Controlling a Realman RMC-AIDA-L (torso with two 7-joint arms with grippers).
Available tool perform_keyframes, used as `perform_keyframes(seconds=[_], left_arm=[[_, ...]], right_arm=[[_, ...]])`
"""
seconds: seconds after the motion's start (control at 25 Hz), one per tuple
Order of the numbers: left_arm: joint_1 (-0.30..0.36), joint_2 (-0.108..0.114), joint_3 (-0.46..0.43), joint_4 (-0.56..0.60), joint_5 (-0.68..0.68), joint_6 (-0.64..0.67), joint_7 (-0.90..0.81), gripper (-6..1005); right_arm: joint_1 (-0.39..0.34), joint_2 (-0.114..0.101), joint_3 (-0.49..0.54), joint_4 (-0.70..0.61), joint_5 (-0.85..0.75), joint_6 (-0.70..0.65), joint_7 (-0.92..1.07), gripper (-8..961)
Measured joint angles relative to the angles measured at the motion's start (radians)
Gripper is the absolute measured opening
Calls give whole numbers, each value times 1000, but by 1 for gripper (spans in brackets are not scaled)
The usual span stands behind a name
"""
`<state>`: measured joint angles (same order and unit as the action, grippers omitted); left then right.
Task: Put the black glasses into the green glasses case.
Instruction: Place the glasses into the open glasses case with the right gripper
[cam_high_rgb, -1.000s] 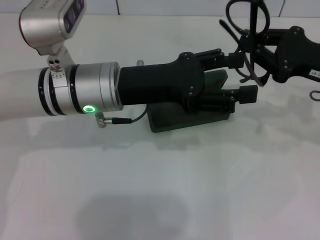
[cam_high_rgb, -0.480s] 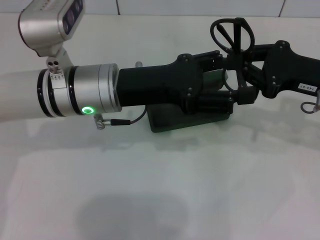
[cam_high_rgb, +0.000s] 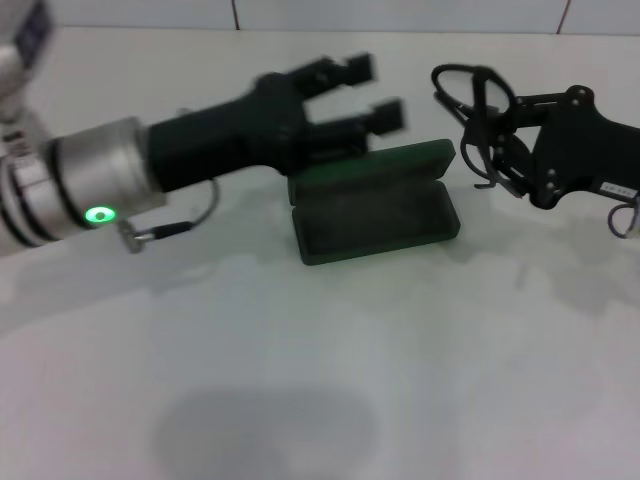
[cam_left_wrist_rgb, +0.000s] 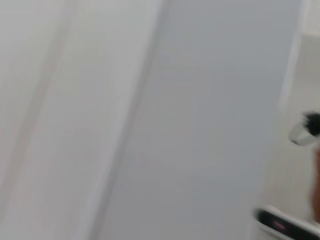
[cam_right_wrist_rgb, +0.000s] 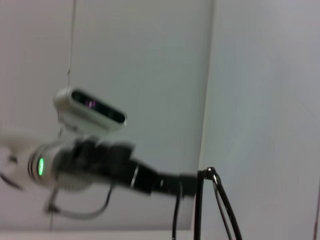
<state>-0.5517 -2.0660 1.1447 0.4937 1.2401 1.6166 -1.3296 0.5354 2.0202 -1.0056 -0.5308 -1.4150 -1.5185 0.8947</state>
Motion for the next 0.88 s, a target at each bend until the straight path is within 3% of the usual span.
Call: perform_keyframes(seconds=[0.2, 0.4, 0.64, 0.88], left_arm=[[61, 0, -91, 5, 0, 0, 12, 893], [90, 0, -177, -3, -2, 0, 31, 893], [89, -6, -245, -8, -2, -46, 21, 893], [56, 1, -243, -9, 3, -94, -8, 893]], right_arm=[[3, 8, -66, 1, 2, 86, -147, 119], [3, 8, -246, -64, 4, 248, -181, 119], [-56, 7, -471, -224, 8, 484, -176, 120], [-94, 8, -700, -349, 29, 787, -178, 121]])
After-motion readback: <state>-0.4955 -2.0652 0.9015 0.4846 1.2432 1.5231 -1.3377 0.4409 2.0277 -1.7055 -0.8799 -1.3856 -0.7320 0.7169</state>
